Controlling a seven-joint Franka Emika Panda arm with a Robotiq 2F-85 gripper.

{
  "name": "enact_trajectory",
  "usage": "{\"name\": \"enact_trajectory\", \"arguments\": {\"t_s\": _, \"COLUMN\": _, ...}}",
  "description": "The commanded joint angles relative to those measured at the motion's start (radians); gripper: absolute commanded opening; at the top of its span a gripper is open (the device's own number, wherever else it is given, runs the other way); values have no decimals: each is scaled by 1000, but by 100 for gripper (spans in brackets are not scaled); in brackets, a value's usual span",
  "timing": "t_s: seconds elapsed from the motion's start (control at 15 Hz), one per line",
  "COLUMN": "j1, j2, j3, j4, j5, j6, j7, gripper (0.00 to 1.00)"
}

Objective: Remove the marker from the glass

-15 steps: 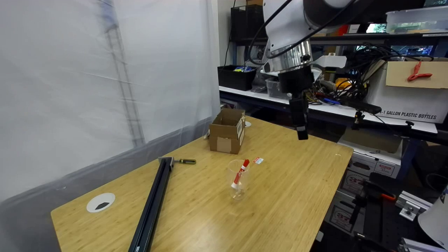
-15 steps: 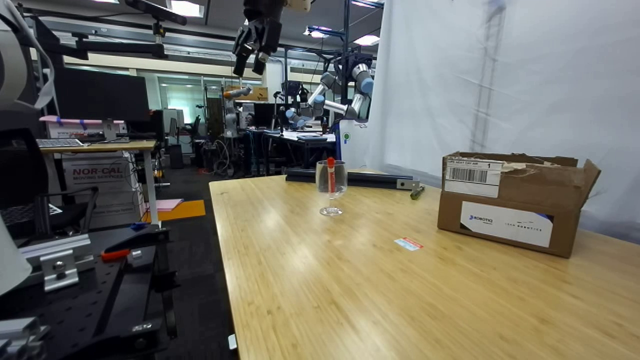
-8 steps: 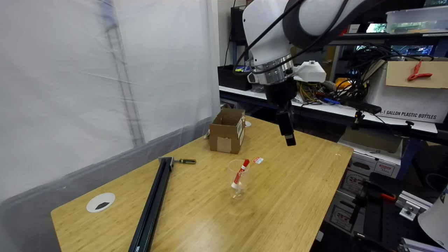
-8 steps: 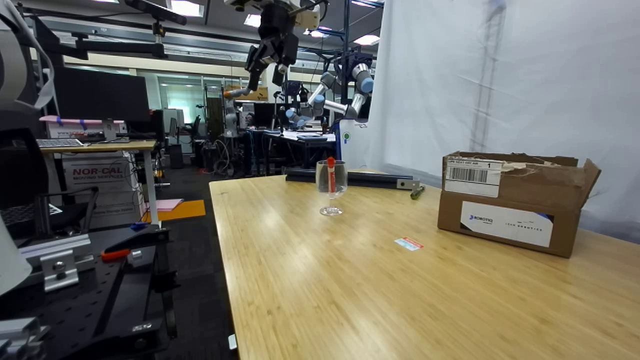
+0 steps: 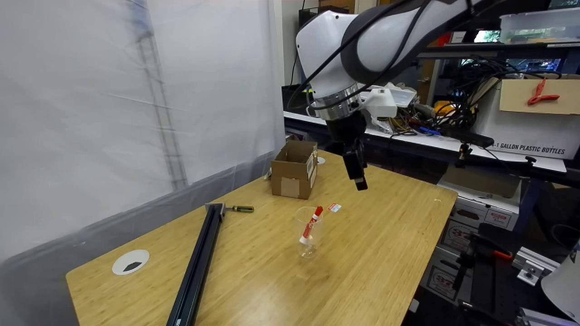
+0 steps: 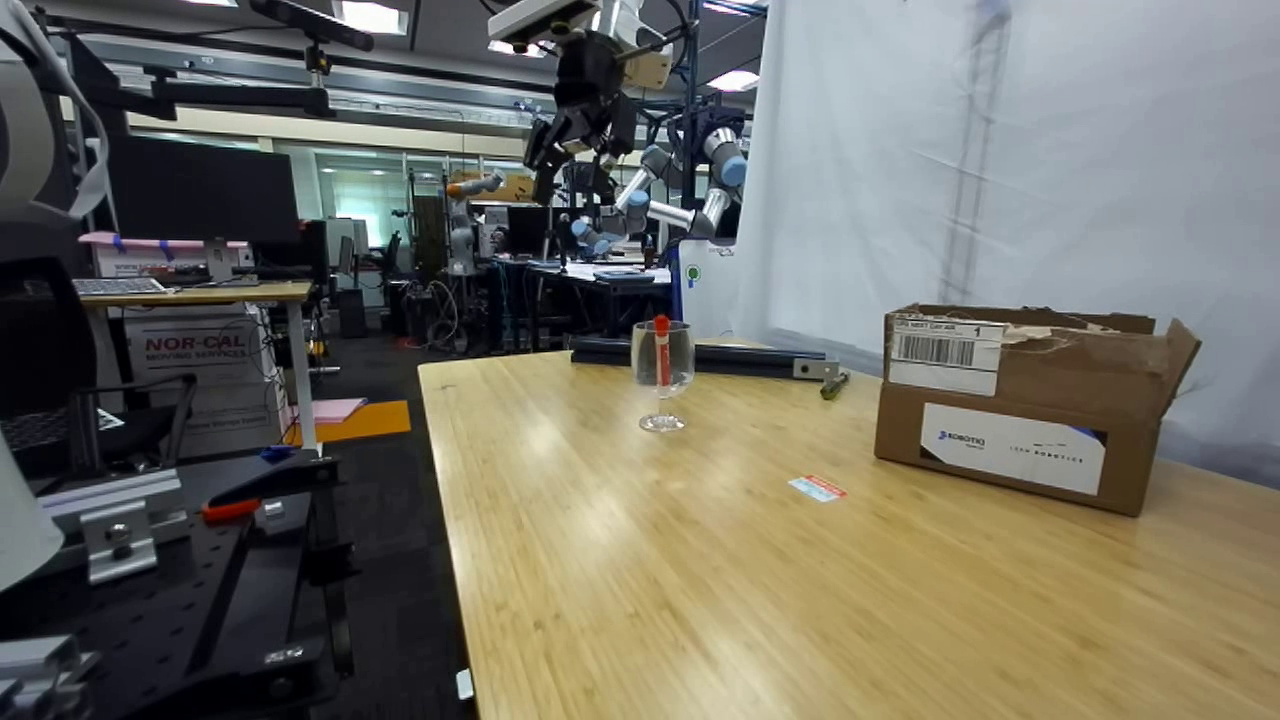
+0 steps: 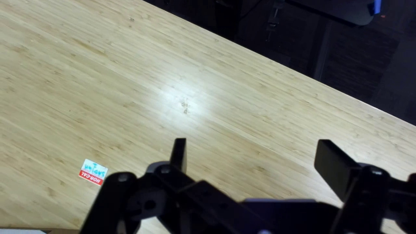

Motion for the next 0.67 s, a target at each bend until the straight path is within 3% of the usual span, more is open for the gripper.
{"name": "enact_trajectory", "arguments": {"t_s": 0.0, "j1": -10, "j2": 56, "j3": -5, "j4": 69, "j5": -31, "j6": -34, "j7": -30, "gripper": 100}}
{"name": "enact_trajectory", "arguments": {"t_s": 0.6, "j1": -4, "j2": 216, "j3": -20, "j4": 190, "j5": -83, "j6": -42, "j7": -59, "gripper": 100}}
